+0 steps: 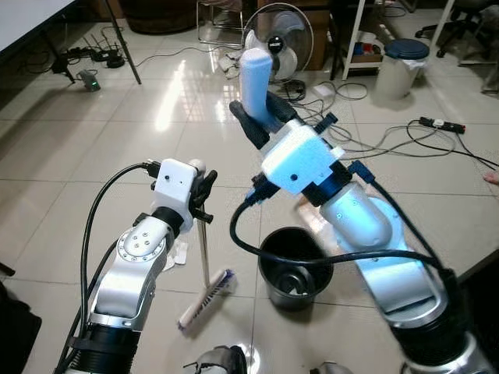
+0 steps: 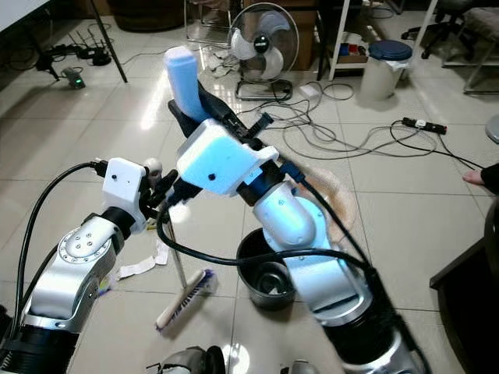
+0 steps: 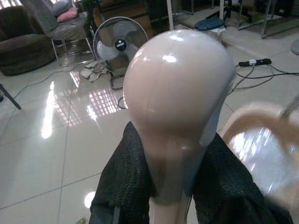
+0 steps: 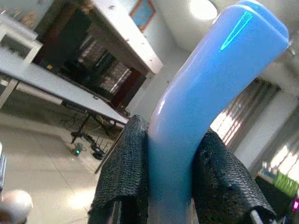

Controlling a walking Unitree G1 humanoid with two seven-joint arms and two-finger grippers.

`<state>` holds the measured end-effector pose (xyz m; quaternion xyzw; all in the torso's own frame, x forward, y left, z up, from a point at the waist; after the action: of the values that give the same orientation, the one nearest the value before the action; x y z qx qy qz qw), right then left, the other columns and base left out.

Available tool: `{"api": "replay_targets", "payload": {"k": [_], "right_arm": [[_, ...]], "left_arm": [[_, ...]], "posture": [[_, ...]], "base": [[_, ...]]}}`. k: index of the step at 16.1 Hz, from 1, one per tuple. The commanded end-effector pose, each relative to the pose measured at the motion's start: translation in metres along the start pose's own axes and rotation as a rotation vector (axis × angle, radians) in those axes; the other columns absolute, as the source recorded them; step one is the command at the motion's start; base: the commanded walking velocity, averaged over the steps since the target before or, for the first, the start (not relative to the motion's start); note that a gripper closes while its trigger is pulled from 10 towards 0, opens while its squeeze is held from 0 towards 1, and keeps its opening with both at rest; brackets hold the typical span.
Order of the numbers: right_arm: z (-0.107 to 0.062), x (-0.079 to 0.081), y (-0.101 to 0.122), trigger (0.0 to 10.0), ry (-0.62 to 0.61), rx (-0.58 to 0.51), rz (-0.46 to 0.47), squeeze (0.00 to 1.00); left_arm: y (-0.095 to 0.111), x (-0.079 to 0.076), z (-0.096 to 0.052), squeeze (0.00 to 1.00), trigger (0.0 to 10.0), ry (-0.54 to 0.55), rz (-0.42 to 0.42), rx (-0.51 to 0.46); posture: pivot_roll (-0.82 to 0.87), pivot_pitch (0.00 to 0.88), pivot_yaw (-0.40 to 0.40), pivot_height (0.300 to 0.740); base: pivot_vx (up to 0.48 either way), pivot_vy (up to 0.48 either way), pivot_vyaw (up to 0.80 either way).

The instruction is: Sweep floor

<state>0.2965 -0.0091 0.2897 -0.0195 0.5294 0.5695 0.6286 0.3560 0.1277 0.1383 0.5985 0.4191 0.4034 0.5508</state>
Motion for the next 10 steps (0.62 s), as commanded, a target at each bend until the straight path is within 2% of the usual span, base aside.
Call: {"api": "replay_targets", "payload": {"k": [1,2,5,8,10], "right_arm": [[0.003,-0.004,0.009,10.0,-0.007,-0.036,-0.029,0.0],[0.003,0.002,0.009,10.0,0.036,-0.042,-0.102,0.0],[0.001,0.007,0.007,10.0,0.06,-0.042,-0.121,0.0],[0.001,0.006,0.007,10.0,0.052,-0.044,-0.141,0.0],[0.002,-0.004,0.007,10.0,0.006,-0.04,-0.15,0.0]], "left_arm": [[0.01,0.003,0.0,0.0,10.0,0.008,0.021,-0.035],[0.01,0.003,0.0,0.0,10.0,0.008,0.021,-0.034],[0.011,0.003,0.001,0.0,10.0,0.009,0.022,-0.036],[0.011,0.003,0.0,0.0,10.0,0.01,0.023,-0.036],[0.011,0.005,0.0,0.0,10.0,0.016,0.018,-0.039]], "posture": [[-0.03,0.085,0.087,0.74],[-0.03,0.085,0.087,0.74],[-0.03,0.082,0.085,0.74],[-0.03,0.079,0.084,0.74],[-0.03,0.072,0.088,0.74]], "base": [[0.0,0.0,0.0],[0.0,0.0,0.0],[0.0,0.0,0.0],[0.0,0.0,0.0],[0.0,0.0,0.0]]}}
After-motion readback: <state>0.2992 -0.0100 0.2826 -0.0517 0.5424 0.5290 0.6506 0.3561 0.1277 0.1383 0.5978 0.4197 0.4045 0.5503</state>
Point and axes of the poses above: a point about 5 cm out from each wrist's last joint towards the gripper, its own z axis pointing out of the wrist towards the gripper, its own y axis along the axis of the wrist's last joint, x = y × z, the point moved 6 cm from there along z, pointing out of the wrist towards the gripper, and after that the axes turned 8 degrees about -z, right-handed, at the moved point
